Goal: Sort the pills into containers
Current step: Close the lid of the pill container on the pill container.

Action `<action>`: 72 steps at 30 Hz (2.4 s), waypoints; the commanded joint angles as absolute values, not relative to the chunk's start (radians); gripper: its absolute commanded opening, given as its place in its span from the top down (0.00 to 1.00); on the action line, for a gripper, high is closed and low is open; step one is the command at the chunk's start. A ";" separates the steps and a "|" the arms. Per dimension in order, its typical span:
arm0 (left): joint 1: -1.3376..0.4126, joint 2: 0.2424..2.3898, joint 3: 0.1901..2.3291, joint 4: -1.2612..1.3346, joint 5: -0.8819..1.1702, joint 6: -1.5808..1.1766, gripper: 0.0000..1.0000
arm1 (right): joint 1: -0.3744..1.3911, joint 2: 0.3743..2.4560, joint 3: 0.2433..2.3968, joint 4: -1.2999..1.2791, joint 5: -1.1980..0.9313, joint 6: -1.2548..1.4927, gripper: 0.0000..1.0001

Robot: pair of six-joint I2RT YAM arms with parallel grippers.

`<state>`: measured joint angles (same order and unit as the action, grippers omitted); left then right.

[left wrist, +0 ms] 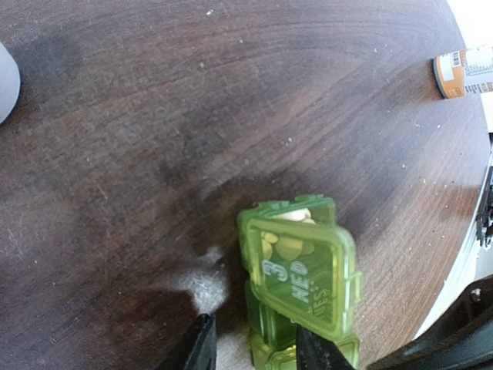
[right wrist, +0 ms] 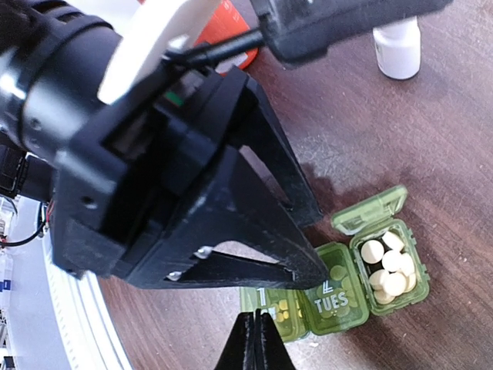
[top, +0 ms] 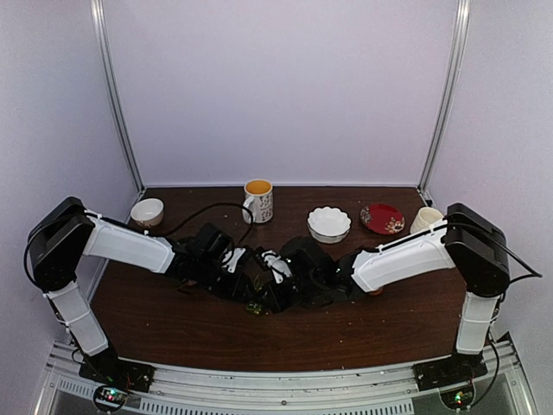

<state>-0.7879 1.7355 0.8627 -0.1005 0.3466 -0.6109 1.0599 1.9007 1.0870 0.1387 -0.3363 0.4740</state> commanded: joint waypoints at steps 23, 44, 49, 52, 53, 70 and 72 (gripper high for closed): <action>-0.804 1.746 0.906 -0.194 0.271 -0.589 0.63 | 1.074 1.943 1.025 0.237 -0.329 0.504 1.00; -0.826 1.733 0.907 -0.189 0.276 -0.572 0.64 | 0.997 1.885 1.186 0.120 -0.236 0.469 1.00; -0.828 1.735 0.910 -0.187 0.265 -0.572 0.63 | 0.988 1.959 1.268 0.107 -0.260 0.487 1.00; -0.828 1.733 0.911 -0.186 0.260 -0.574 0.63 | 0.986 1.985 1.293 0.088 -0.265 0.491 1.00; -0.828 1.735 0.911 -0.186 0.260 -0.574 0.63 | 0.985 1.993 1.297 0.083 -0.264 0.493 1.00; -0.827 1.733 0.916 -0.196 0.249 -0.571 0.63 | 0.983 1.938 1.168 0.075 -0.267 0.488 1.00; -0.828 1.733 0.917 -0.198 0.249 -0.571 0.63 | 0.983 1.939 1.151 0.082 -0.260 0.489 1.00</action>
<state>-0.8204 1.7336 0.8993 -0.1619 0.2783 -0.5915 0.9894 1.9823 1.1828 0.0715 -0.2691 0.4858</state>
